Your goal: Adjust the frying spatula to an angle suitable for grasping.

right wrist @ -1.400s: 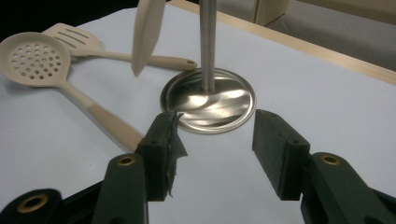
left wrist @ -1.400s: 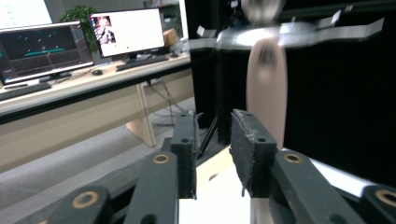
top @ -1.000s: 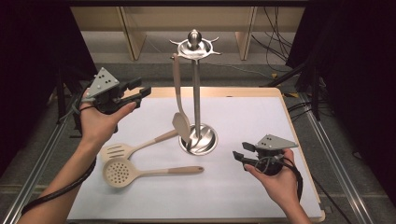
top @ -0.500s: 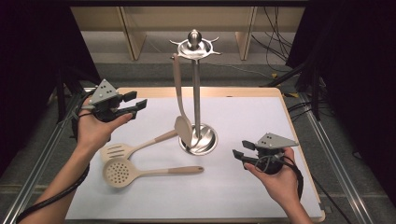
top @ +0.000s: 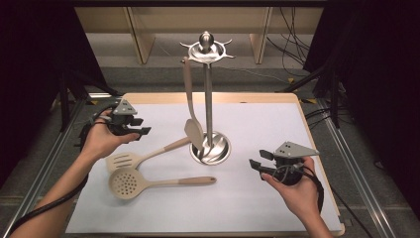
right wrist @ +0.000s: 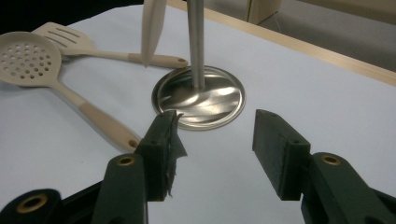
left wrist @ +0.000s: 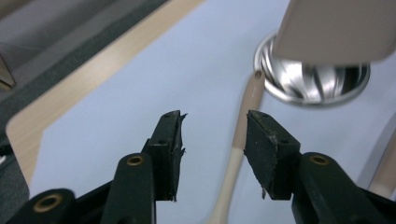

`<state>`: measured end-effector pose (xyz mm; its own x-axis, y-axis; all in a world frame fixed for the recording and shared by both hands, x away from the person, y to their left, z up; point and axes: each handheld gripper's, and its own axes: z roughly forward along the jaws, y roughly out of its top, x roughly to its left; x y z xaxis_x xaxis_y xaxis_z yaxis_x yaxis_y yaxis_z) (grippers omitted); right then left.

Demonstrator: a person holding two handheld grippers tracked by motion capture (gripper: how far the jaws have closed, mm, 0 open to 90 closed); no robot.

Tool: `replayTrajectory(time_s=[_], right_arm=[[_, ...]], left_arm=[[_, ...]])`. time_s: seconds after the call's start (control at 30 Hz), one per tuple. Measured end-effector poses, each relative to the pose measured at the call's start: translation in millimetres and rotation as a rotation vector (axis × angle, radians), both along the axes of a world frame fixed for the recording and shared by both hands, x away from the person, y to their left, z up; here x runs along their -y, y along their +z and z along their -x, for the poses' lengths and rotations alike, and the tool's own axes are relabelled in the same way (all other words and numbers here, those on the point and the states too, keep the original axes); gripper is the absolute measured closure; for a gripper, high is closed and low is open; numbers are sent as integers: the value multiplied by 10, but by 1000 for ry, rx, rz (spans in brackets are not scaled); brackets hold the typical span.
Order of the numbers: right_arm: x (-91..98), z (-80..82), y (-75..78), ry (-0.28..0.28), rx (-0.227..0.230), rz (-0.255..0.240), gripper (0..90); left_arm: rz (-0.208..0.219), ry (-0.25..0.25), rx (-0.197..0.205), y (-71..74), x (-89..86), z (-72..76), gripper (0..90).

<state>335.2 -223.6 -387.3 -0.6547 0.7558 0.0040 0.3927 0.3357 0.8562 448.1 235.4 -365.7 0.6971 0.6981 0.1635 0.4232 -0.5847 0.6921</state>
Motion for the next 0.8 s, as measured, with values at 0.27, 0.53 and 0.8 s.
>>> replayTrajectory(time_s=[0.27,0.53,0.8], right_arm=[[-22,-7,-9,12,-25,4,513],[-29,-11,-19,23,-20,19,510],[-22,-13,-29,12,-38,14,510]], left_arm=[[-163,-31,-146,-214,41,-100,597],[-372,-117,-287,-515,165,-203,590],[-433,-138,-381,-719,240,-239,602]])
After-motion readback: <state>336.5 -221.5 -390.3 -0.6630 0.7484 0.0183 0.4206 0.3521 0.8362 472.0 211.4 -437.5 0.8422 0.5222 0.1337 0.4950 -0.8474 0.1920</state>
